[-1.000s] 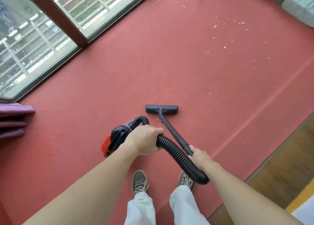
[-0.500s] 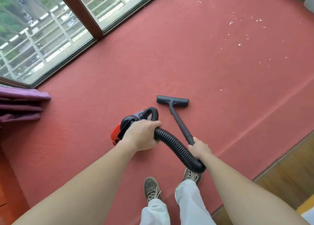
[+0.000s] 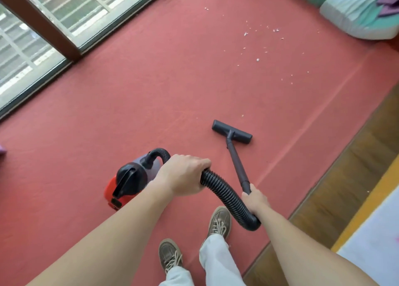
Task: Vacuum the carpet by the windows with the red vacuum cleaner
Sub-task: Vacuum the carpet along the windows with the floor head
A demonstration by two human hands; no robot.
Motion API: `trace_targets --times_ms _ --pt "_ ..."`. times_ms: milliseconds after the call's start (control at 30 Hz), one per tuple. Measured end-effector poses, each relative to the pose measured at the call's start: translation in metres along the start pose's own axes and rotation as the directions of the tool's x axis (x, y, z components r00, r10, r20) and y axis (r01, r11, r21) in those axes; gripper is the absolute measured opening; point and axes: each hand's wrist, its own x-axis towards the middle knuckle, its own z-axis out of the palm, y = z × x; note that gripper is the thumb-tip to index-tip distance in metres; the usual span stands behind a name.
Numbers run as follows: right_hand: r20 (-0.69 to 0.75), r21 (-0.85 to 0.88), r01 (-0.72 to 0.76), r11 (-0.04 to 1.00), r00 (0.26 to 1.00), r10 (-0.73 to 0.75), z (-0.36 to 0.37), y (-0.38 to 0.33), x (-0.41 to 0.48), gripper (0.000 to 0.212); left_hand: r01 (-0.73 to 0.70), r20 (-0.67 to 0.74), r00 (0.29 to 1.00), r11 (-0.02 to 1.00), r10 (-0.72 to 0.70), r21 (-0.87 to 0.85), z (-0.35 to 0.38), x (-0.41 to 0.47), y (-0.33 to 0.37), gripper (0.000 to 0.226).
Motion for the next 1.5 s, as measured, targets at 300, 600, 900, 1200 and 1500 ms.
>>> trace_targets --times_ms 300,600,900,1200,1500 --pt "-0.008 0.051 0.024 0.998 1.0 -0.023 -0.1 -0.044 0.073 0.035 0.107 -0.109 0.988 0.993 -0.112 -0.048 -0.031 0.095 -0.002 0.015" --pt "-0.036 0.072 -0.007 0.997 0.999 0.009 -0.186 -0.106 0.148 0.039 0.111 -0.11 0.987 0.99 -0.121 -0.089 -0.073 0.207 -0.048 0.015" --pt "-0.073 0.052 -0.07 0.996 0.995 0.074 -0.269 -0.183 0.21 0.041 0.177 -0.078 0.979 0.978 -0.186 -0.108 -0.122 0.301 -0.104 0.015" --pt "-0.12 -0.054 -0.041 0.998 0.992 0.034 -0.373 -0.213 0.285 0.045 0.229 -0.063 0.97 0.971 -0.234 -0.073 -0.129 0.395 -0.108 0.015" --pt "-0.145 -0.169 -0.02 0.985 0.989 -0.005 -0.495 -0.29 0.355 0.046 0.33 -0.159 0.927 0.94 -0.34 -0.084 -0.168 0.49 -0.113 0.015"
